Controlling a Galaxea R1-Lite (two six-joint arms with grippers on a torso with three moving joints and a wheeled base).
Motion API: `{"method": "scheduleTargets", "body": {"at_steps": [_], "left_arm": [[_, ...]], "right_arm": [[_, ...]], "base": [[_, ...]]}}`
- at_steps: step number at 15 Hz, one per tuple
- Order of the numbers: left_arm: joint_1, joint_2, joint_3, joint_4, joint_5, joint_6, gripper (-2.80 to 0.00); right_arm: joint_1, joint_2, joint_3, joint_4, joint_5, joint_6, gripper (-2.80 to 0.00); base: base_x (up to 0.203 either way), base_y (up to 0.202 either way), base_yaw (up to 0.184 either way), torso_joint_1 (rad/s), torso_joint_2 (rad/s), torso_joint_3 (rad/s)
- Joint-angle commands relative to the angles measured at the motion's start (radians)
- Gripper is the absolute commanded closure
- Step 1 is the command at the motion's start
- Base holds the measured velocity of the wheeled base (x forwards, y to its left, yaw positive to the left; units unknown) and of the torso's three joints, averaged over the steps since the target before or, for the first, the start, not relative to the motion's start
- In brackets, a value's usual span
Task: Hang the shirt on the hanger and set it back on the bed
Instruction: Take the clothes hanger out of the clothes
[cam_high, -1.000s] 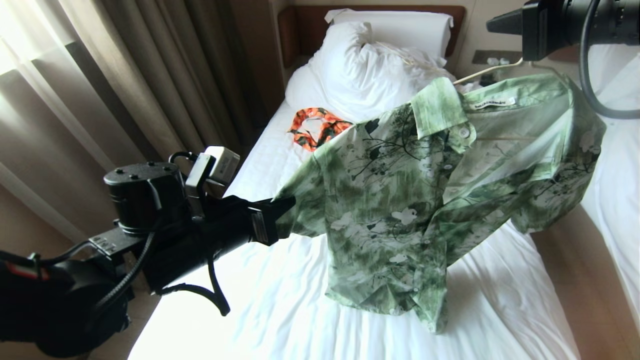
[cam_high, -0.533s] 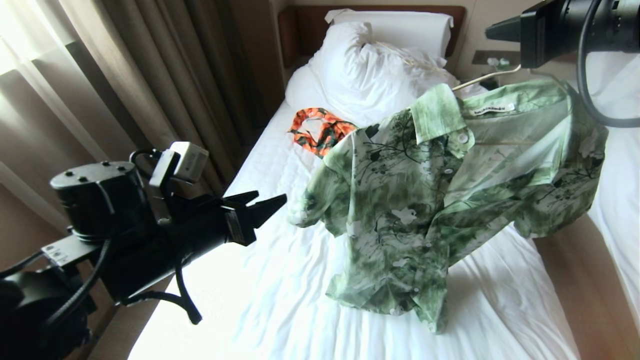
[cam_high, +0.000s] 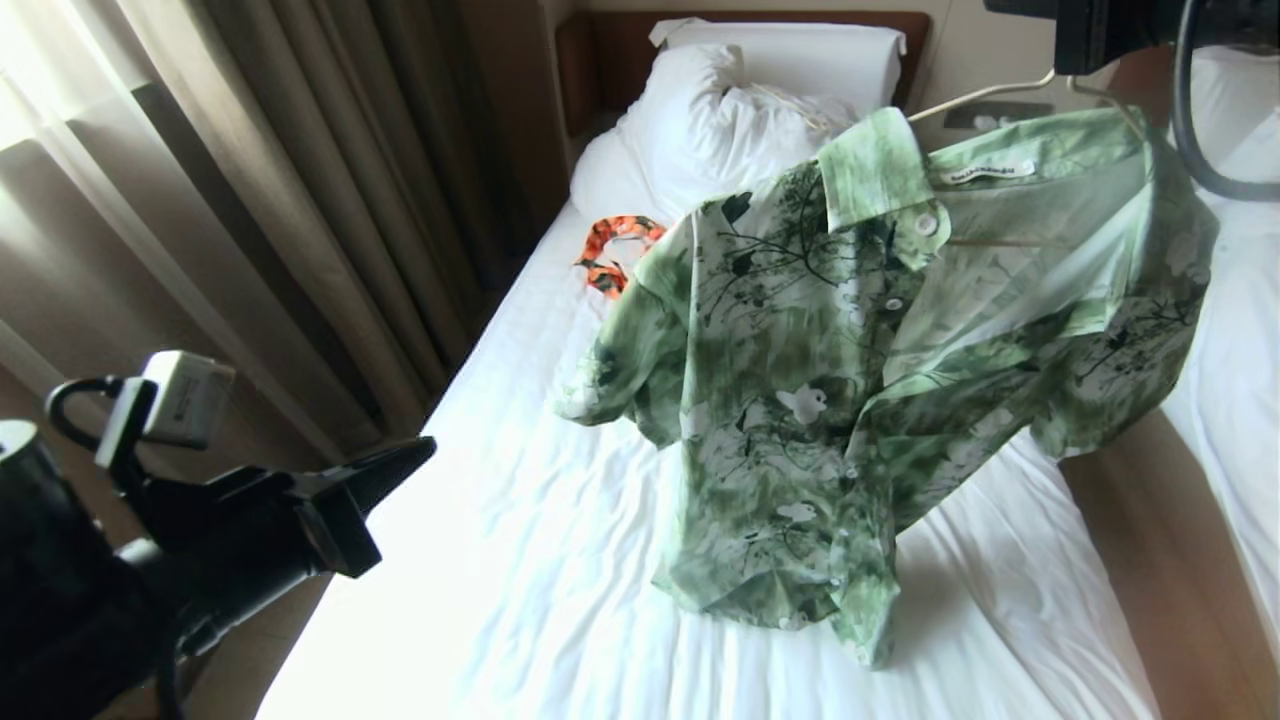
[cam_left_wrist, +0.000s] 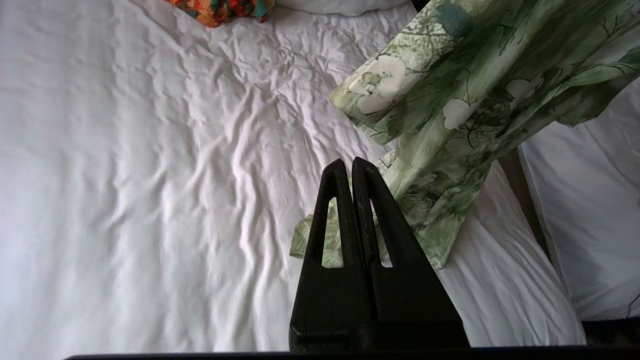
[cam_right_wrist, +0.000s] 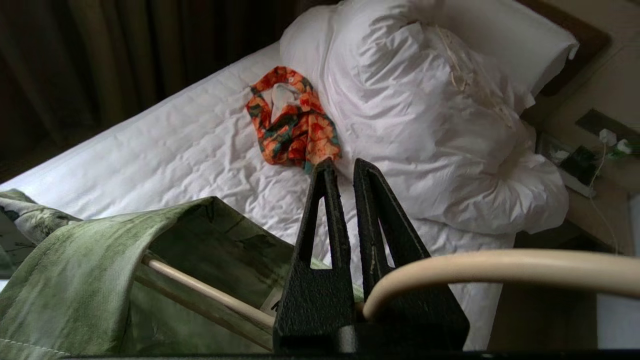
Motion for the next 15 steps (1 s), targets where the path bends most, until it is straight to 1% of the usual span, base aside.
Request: {"method": "scheduleTargets", "body": {"at_steps": [1, 2, 3, 6, 9, 12, 15], "left_arm": [[0.020, -0.126, 0.079, -0.004, 0.008, -0.007, 0.00], [0.022, -0.164, 0.112, -0.004, 0.017, -0.015, 0.00], [0.023, -0.199, 0.139, -0.003, 0.030, -0.027, 0.00], [0.024, -0.276, 0.186, -0.003, 0.088, -0.047, 0.00], [0.023, -0.336, 0.195, 0.030, 0.092, -0.057, 0.00], [0.023, -0.399, 0.198, 0.102, 0.091, -0.112, 0.00], [0.023, -0.406, 0.205, 0.109, 0.092, -0.117, 0.00]], "right_arm": [[0.011, 0.031, -0.006, -0.111, -0.035, -0.003, 0.00], [0.013, 0.043, -0.006, -0.172, -0.061, -0.003, 0.00], [0.014, 0.046, -0.006, -0.211, -0.071, -0.006, 0.00], [0.025, 0.040, -0.006, -0.273, -0.071, -0.017, 0.00], [0.043, 0.039, -0.006, -0.285, -0.069, -0.017, 0.00], [0.043, 0.044, -0.006, -0.304, -0.067, -0.015, 0.00], [0.043, 0.045, -0.006, -0.303, -0.067, -0.015, 0.00]], "base": [[0.000, 0.000, 0.000, 0.000, 0.00, 0.000], [0.000, 0.000, 0.000, 0.000, 0.00, 0.000], [0.000, 0.000, 0.000, 0.000, 0.00, 0.000], [0.000, 0.000, 0.000, 0.000, 0.00, 0.000], [0.000, 0.000, 0.000, 0.000, 0.00, 0.000], [0.000, 0.000, 0.000, 0.000, 0.00, 0.000], [0.000, 0.000, 0.000, 0.000, 0.00, 0.000]]}}
